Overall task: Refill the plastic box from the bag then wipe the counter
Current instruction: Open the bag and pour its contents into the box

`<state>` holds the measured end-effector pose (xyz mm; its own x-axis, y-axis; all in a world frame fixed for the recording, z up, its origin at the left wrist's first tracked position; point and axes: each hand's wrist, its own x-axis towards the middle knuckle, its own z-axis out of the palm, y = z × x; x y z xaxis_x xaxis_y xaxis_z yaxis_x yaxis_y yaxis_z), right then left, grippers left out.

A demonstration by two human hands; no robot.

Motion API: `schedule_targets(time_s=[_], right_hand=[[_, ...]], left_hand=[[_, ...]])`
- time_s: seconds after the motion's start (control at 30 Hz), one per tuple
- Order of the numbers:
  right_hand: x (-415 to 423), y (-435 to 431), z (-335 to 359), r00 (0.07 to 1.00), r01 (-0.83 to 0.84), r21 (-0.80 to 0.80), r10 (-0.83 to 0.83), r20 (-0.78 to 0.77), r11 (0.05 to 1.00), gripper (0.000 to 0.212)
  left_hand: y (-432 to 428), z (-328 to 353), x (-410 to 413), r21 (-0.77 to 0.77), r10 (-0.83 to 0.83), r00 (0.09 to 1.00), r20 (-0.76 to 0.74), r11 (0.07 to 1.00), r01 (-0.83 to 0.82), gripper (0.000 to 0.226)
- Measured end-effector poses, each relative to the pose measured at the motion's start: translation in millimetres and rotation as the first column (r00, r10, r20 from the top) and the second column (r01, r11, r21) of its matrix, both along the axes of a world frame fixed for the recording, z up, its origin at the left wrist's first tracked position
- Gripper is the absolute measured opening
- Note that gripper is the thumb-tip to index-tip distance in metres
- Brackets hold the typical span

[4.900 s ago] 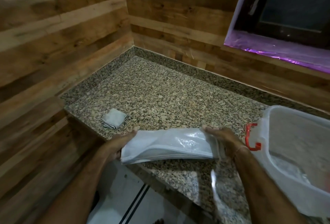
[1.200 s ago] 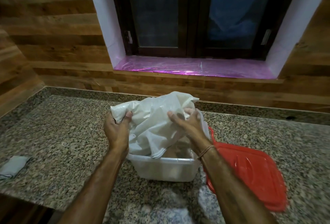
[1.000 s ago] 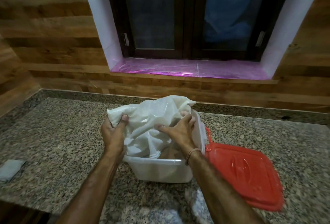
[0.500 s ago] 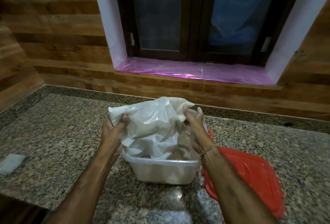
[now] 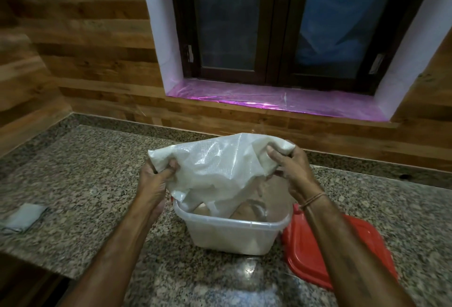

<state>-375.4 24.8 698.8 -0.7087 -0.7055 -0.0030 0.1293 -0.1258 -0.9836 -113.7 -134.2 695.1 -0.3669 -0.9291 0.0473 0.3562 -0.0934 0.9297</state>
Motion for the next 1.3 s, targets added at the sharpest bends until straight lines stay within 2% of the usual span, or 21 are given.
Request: schedule_targets(time_s=[0.07,0.17,0.23,0.3,0.5,0.63,0.7,0.77,0.8,0.83,0.87,0.97,1.07,1.13,1.3], right_hand=[[-6.9,7.8,5.5,0.995,-0.013,-0.025,0.011,-0.102,1.000,0.022],[-21.8,18.6,11.9,0.958,-0.036,-0.024,0.027,-0.286,0.999,0.019],[-28.9,22.7,17.0,0.912,-0.058,0.046,0.072,-0.403,0.997,0.018],[-31.0,24.8,22.8,0.866,-0.066,0.104,0.109,-0.489,0.992,0.016],[-36.6,22.5,36.1,0.797,0.005,0.104,0.059,-0.601,0.995,0.013],[-43.5,24.4,46.6,0.781,-0.025,0.168,0.125,-0.612,0.985,0.013],[-46.0,24.7,50.5,0.766,-0.041,0.206,0.163,-0.622,0.978,0.010],[-43.5,20.8,55.6,0.738,-0.029,0.229,0.175,-0.651,0.973,0.009],[-41.2,17.3,58.0,0.722,-0.014,0.233,0.171,-0.671,0.972,0.010],[-37.9,14.0,60.8,0.710,-0.003,0.232,0.166,-0.685,0.973,0.010],[-34.6,10.8,63.8,0.702,0.002,0.228,0.161,-0.694,0.974,0.010],[-26.7,4.6,75.0,0.684,-0.002,0.203,0.150,-0.714,0.979,0.008],[-21.1,4.7,82.6,0.707,-0.063,0.191,0.179,-0.684,0.980,0.007],[-21.6,9.0,80.2,0.763,-0.112,0.139,0.175,-0.622,0.984,0.009],[-32.3,33.5,40.1,0.918,-0.141,0.036,0.144,-0.370,0.989,0.059]], left_hand=[[-3.4,1.3,3.8,0.025,-0.011,1.000,-0.001,1.000,0.011,0.057],[-3.5,4.4,1.6,0.035,-0.023,1.000,-0.005,0.999,0.023,0.044],[-0.6,8.0,-4.0,0.007,-0.027,1.000,0.011,1.000,0.027,0.028],[-0.2,12.3,-7.7,-0.026,-0.011,0.999,0.051,1.000,0.012,0.024],[-12.8,24.2,-3.4,-0.174,0.105,0.967,0.234,0.983,-0.064,0.033],[-8.0,44.4,1.6,-0.404,0.084,0.937,0.338,0.912,0.064,0.032],[-12.6,52.6,5.5,-0.538,0.150,0.866,0.478,0.829,0.153,0.027],[-15.6,61.5,4.5,-0.661,0.338,0.684,0.647,0.695,0.282,0.034],[-14.5,66.0,1.1,-0.690,0.425,0.588,0.688,0.635,0.348,0.042],[-11.2,71.2,-5.2,-0.701,0.472,0.534,0.701,0.592,0.398,0.048],[-6.7,76.3,-13.4,-0.704,0.480,0.522,0.705,0.563,0.433,0.052],[6.1,87.1,-44.4,-0.702,0.432,0.557,0.710,0.504,0.504,0.051],[19.8,89.4,-71.2,-0.708,0.385,0.608,0.695,0.517,0.482,0.026],[25.9,86.4,-81.4,-0.723,0.380,0.641,0.668,0.538,0.434,0.017],[13.2,77.2,-81.3,-0.653,0.234,0.728,0.645,0.663,0.366,0.021]])
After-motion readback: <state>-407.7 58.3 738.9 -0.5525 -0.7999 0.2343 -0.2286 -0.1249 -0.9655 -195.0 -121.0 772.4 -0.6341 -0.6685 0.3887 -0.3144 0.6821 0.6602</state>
